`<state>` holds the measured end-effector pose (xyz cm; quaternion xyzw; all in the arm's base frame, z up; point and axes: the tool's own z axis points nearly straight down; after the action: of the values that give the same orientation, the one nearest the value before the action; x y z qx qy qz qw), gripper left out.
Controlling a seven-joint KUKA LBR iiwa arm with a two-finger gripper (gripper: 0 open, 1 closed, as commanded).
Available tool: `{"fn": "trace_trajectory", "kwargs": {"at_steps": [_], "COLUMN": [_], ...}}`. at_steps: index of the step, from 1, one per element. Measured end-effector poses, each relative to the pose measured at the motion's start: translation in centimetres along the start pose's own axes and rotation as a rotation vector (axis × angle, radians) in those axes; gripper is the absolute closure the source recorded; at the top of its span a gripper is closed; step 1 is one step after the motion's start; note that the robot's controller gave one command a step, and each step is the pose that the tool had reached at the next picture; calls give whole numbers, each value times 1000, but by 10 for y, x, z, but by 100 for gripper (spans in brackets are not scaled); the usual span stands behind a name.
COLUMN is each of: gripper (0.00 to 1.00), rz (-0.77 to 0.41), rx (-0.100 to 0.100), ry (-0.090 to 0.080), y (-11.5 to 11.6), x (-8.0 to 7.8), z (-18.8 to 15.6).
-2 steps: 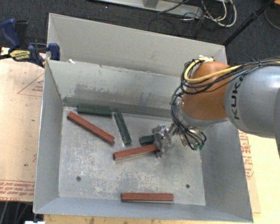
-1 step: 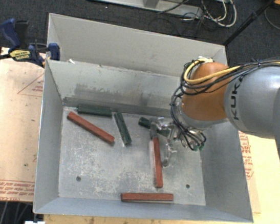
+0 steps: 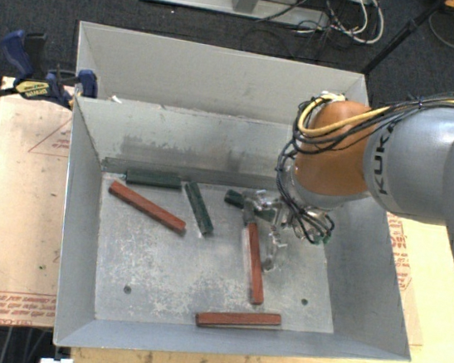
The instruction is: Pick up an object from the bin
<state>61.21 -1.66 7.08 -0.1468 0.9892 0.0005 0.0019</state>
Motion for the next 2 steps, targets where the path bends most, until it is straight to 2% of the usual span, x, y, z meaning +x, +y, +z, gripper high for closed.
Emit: {"fn": "trace_trajectory", "kwargs": {"at_steps": [1, 2], "gripper": [0, 100], "rz": [-143, -520], "rx": [-1, -3], "ry": [2, 3], "y": [-3, 5], "x": [-6, 0], "z": [-4, -10]}}
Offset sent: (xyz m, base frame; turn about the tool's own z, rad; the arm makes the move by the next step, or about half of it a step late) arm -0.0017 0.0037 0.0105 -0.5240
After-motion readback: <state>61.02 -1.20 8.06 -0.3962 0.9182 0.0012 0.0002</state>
